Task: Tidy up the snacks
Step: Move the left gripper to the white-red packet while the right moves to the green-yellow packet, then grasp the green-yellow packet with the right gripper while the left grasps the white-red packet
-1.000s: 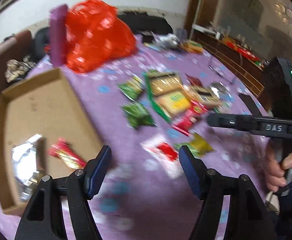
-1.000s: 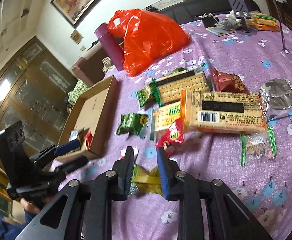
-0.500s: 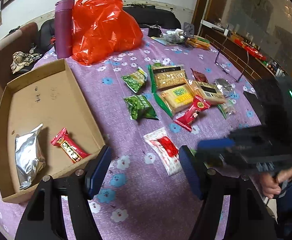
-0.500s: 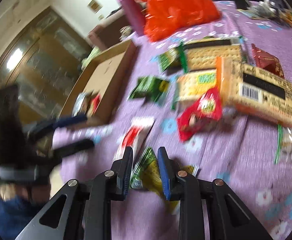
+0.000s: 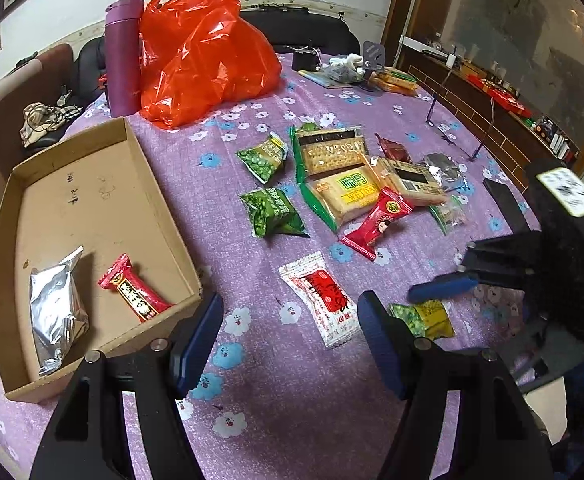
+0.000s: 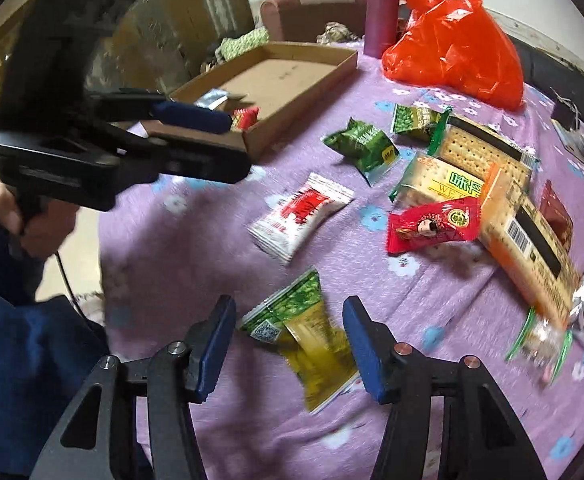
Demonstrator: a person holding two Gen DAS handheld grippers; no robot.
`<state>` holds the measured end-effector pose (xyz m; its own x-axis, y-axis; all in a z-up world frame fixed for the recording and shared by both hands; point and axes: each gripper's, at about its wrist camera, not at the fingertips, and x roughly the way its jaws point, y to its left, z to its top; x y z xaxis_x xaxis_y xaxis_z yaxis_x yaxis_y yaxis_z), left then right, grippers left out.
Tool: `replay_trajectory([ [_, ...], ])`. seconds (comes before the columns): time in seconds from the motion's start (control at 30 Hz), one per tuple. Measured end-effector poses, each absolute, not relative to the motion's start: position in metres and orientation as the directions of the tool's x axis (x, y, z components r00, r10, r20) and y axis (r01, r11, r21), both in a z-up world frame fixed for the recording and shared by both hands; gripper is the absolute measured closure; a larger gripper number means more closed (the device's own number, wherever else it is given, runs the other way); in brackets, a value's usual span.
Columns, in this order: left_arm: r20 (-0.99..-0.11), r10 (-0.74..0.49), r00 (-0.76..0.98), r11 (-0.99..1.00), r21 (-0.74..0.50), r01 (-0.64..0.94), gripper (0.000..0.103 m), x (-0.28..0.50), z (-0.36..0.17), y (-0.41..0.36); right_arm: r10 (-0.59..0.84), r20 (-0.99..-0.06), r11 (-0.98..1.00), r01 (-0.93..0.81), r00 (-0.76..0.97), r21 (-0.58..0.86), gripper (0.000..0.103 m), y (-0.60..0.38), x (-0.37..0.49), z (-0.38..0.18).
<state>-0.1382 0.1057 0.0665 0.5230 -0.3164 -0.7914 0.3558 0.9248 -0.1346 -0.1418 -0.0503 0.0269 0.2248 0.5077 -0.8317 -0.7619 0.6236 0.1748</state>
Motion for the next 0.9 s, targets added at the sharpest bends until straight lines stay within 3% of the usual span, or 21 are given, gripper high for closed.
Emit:
replay_trajectory([
  [0.2, -0.808, -0.318, 0.496, 0.919, -0.135, 0.370, 0.034, -0.138, 0.061, 0.096, 0.510, -0.834, 0.618, -0.764, 0.213, 0.183, 0.050, -0.055, -0.143, 0.020],
  [0.5, -0.842, -0.312, 0.440, 0.915, -0.141, 0.378, 0.034, -0.128, 0.041, 0.069, 0.532, -0.804, 0.672, -0.710, 0.266, 0.209, 0.043, -0.081, -0.152, 0.022],
  [0.6, -0.859, -0.300, 0.415, 0.919, -0.143, 0.368, 0.050, -0.121, 0.031, 0.064, 0.539, -0.800, 0.672, -0.707, 0.263, 0.220, 0.042, -0.089, -0.155, 0.022],
  [0.67, -0.867, -0.291, 0.404, 0.925, -0.147, 0.351, 0.051, -0.115, 0.025, 0.065, 0.541, -0.799, 0.678, -0.699, 0.262, 0.229, 0.042, -0.089, -0.153, 0.020],
  [0.73, -0.869, -0.283, 0.407, 0.928, -0.139, 0.347, 0.054, -0.111, 0.023, 0.063, 0.548, -0.794, 0.683, -0.688, 0.263, 0.244, 0.047, -0.092, -0.152, 0.020],
  [0.77, -0.869, -0.279, 0.409, 0.928, -0.134, 0.348, 0.055, -0.110, 0.023, 0.061, 0.542, -0.797, 0.691, -0.681, 0.268, 0.241, 0.060, -0.093, -0.151, 0.020],
  [0.8, -0.870, -0.274, 0.410, 0.929, -0.128, 0.348, 0.055, -0.108, 0.022, 0.060, 0.539, -0.797, 0.699, -0.673, 0.272, 0.243, 0.065, -0.094, -0.150, 0.020],
  [0.9, -0.875, -0.218, 0.432, 0.931, -0.055, 0.360, 0.055, -0.106, 0.020, 0.047, 0.535, -0.794, 0.717, -0.653, 0.289, 0.245, 0.067, -0.096, -0.151, 0.020],
])
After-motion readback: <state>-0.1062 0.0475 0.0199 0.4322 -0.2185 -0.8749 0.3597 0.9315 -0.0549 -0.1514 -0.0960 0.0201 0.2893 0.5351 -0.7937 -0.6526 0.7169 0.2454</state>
